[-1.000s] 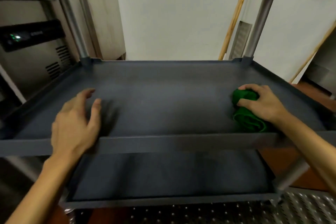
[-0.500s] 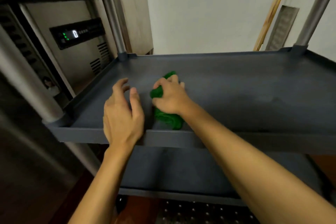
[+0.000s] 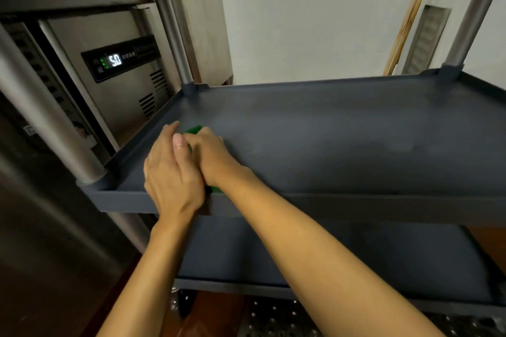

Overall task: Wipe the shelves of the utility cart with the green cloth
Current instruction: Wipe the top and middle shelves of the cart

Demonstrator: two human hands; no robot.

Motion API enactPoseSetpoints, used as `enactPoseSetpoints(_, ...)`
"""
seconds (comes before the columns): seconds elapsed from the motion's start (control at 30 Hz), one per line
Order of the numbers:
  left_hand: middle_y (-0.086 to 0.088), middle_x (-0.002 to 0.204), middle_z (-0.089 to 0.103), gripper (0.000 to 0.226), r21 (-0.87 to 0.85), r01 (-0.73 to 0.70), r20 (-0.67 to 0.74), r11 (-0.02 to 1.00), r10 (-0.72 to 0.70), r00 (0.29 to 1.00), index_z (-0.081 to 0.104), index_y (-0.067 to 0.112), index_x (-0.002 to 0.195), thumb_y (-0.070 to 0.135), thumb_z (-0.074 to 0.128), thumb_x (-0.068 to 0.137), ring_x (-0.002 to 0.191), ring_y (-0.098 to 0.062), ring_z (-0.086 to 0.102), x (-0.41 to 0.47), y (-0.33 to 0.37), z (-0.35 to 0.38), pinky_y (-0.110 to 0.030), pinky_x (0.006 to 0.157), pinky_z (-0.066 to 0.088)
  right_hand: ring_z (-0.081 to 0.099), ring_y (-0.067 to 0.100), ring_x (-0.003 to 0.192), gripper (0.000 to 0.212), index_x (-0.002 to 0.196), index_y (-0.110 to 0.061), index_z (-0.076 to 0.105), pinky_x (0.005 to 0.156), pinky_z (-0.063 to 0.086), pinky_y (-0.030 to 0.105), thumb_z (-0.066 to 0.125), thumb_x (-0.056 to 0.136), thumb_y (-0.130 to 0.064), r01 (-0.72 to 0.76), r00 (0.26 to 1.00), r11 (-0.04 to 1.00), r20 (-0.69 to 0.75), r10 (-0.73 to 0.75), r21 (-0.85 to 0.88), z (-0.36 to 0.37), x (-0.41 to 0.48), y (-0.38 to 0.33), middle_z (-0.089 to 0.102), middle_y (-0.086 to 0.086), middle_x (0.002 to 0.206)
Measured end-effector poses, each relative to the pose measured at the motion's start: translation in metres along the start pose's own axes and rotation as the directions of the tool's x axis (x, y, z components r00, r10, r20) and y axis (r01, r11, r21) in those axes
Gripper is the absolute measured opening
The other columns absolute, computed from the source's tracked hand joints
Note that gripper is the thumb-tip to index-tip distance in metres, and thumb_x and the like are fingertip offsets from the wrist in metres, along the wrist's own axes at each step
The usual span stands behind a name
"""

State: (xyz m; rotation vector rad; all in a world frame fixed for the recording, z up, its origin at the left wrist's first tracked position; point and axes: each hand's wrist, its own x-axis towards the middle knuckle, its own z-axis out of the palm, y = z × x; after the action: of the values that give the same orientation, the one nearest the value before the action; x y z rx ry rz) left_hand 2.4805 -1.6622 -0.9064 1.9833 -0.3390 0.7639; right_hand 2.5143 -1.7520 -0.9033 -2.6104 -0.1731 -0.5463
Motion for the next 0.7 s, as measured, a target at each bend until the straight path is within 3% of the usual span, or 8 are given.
enactPoseSetpoints(0.13, -0.01, 0.124, 0.065, 0.057, 0.154, -0.018, 0.088, 0.988, 0.005, 0.996, 0.057, 0.022, 0.126, 0.052, 0.014, 0.104, 0.118, -0.031, 0.055, 0.004, 0.002, 0.003, -0.047, 0.096, 0.039, 0.051, 0.035, 0.106, 0.027, 0.102, -0.033, 0.064, 0.102, 0.041, 0.041, 0.072, 0.078, -0.023, -0.238, 0.971, 0.958, 0.046, 0.233, 0.162, -0.041, -0.019, 0.023, 0.048, 0.009, 0.114)
enactPoseSetpoints(0.23, -0.013, 0.113, 0.067, 0.057, 0.201, -0.03, 0.129, 0.979, 0.004, 0.992, 0.059, 0.02, 0.108, 0.055, 0.014, 0.103, 0.109, -0.036, 0.058, 0.007, 0.0, 0.004, -0.048, 0.09, 0.042, 0.054, 0.038, 0.101, 0.031, 0.089, -0.044, 0.061, 0.095, 0.05, 0.04, 0.074, 0.069, -0.024, -0.31, 0.949, 0.935, 0.0, 0.315, 0.173, -0.074, -0.041, 0.06, 0.046, 0.007, 0.107)
enactPoseSetpoints(0.3, -0.015, 0.114, 0.067, 0.058, 0.213, -0.012, 0.139, 0.977, -0.018, 0.99, 0.059, 0.02, 0.109, 0.056, 0.014, 0.103, 0.109, -0.038, 0.057, 0.007, -0.001, 0.005, -0.05, 0.09, 0.042, 0.058, 0.038, 0.095, 0.032, 0.085, -0.046, 0.059, 0.091, 0.053, 0.039, 0.073, 0.065, -0.025, -0.373, 0.922, 0.915, -0.043, 0.384, 0.154, -0.096, -0.057, 0.086, 0.048, 0.008, 0.106)
enactPoseSetpoints(0.4, -0.019, 0.118, 0.065, 0.058, 0.221, 0.012, 0.134, 0.975, -0.042, 0.99, 0.059, 0.02, 0.119, 0.056, 0.016, 0.104, 0.111, -0.042, 0.057, 0.007, 0.001, 0.005, -0.052, 0.09, 0.042, 0.06, 0.035, 0.093, 0.03, 0.094, -0.038, 0.064, 0.086, 0.052, 0.032, 0.075, 0.071, -0.021, -0.469, 0.869, 0.874, -0.111, 0.483, 0.13, -0.133, -0.085, 0.124, 0.051, 0.013, 0.111)
enactPoseSetpoints(0.5, -0.021, 0.119, 0.065, 0.059, 0.223, 0.03, 0.135, 0.974, -0.062, 0.989, 0.058, 0.02, 0.122, 0.057, 0.017, 0.104, 0.112, -0.043, 0.057, 0.007, 0.0, 0.005, -0.053, 0.091, 0.042, 0.058, 0.028, 0.077, 0.029, 0.091, -0.036, 0.063, 0.062, 0.042, 0.023, 0.075, 0.074, -0.015, -0.517, 0.839, 0.846, -0.118, 0.531, 0.127, -0.167, -0.114, 0.158, 0.053, 0.015, 0.115)
enactPoseSetpoints(0.6, -0.022, 0.119, 0.065, 0.058, 0.221, 0.043, 0.142, 0.974, -0.075, 0.987, 0.058, 0.018, 0.12, 0.056, 0.017, 0.104, 0.113, -0.044, 0.056, 0.007, 0.001, 0.005, -0.053, 0.091, 0.042, 0.06, 0.028, 0.081, 0.034, 0.087, -0.039, 0.061, 0.066, 0.043, 0.025, 0.074, 0.075, -0.01, -0.516, 0.837, 0.846, -0.129, 0.532, 0.134, -0.194, -0.142, 0.184, 0.055, 0.013, 0.116)
enactPoseSetpoints(0.7, -0.023, 0.117, 0.065, 0.059, 0.227, 0.05, 0.145, 0.973, -0.085, 0.986, 0.058, 0.016, 0.115, 0.056, 0.017, 0.104, 0.112, -0.045, 0.056, 0.007, 0.0, 0.004, -0.053, 0.09, 0.042, 0.061, 0.031, 0.079, 0.032, 0.097, -0.025, 0.067, 0.07, 0.05, 0.034, 0.07, 0.079, 0.002, -0.525, 0.832, 0.827, -0.083, 0.549, 0.201, -0.22, -0.165, 0.196, 0.062, 0.018, 0.115)
